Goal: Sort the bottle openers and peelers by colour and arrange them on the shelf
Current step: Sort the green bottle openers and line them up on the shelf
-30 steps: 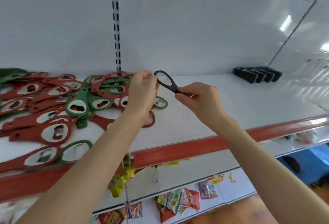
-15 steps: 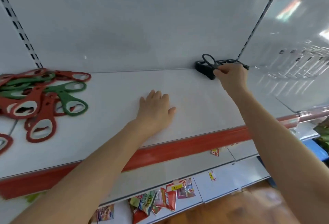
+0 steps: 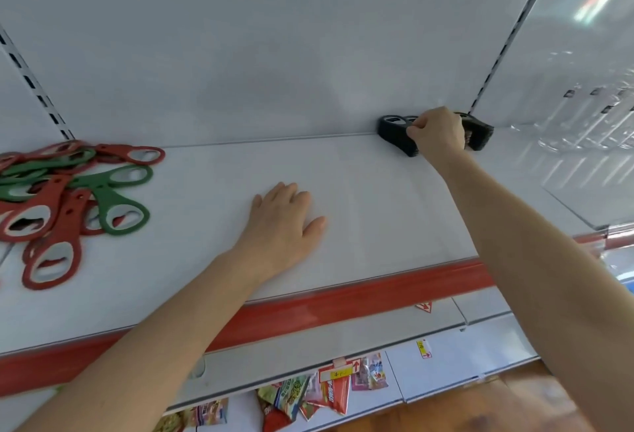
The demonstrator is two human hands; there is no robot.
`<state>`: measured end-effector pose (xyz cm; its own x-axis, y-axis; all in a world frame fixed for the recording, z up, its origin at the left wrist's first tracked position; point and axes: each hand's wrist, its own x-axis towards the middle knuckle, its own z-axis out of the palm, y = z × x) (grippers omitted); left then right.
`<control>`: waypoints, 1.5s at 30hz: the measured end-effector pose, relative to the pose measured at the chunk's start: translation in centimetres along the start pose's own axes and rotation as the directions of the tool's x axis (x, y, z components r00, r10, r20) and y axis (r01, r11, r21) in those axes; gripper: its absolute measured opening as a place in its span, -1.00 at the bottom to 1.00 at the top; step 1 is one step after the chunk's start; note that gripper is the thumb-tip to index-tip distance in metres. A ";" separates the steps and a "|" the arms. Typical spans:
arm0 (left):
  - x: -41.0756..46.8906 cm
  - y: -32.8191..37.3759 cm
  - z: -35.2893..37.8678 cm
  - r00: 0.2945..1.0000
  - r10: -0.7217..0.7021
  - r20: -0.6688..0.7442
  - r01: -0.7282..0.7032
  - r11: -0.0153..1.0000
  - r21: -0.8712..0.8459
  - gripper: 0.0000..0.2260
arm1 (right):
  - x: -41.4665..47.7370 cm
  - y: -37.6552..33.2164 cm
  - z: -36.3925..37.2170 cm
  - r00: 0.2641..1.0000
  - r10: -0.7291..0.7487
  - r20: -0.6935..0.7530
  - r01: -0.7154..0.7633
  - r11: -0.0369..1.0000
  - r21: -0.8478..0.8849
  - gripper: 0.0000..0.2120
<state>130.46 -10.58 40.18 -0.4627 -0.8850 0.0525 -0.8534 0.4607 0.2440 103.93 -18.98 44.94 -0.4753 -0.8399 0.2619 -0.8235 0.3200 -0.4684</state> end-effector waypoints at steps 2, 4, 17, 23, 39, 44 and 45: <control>-0.1 0.2 -0.1 1.000 0.003 -0.007 -0.003 1.000 -0.004 -0.30 | 0.1 0.1 0.2 1.000 0.004 -0.002 -0.004 1.000 0.012 -0.86; -0.2 0.2 -0.2 1.000 0.000 -0.023 -0.001 1.000 -0.014 -0.19 | 0.1 0.1 0.2 1.000 0.000 -0.003 0.000 1.000 0.016 -0.85; -0.4 0.3 -0.5 1.000 0.006 -0.005 -0.006 1.000 -0.018 -0.25 | 0.1 1.0 -0.2 0.994 0.001 -0.112 0.013 0.993 0.121 -0.69; -0.3 0.4 -0.5 1.000 -0.009 0.007 0.009 1.000 -0.022 -0.56 | 0.7 2.6 -1.1 0.985 0.062 -0.159 -0.041 0.991 0.128 -0.79; -0.4 0.4 -0.5 1.000 -0.019 0.013 0.020 0.999 -0.032 -0.36 | 1.0 3.1 -0.1 0.992 0.049 -0.112 -0.042 0.997 0.064 -0.82; -0.4 0.4 -0.5 1.000 -0.012 -0.008 0.012 0.999 -0.043 -0.21 | 0.9 3.0 -0.2 0.989 0.063 -0.132 -0.053 0.996 0.076 -0.81; -0.4 0.4 -0.6 1.000 -0.015 -0.004 0.015 0.999 -0.040 -0.28 | 0.8 3.0 -0.2 0.989 0.068 -0.132 -0.058 0.995 0.078 -0.80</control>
<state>130.41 -10.05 40.80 -0.4487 -0.8921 0.0530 -0.8498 0.4443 0.2837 101.03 -18.63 43.93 -0.5665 -0.7513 0.3386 -0.7681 0.3325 -0.5473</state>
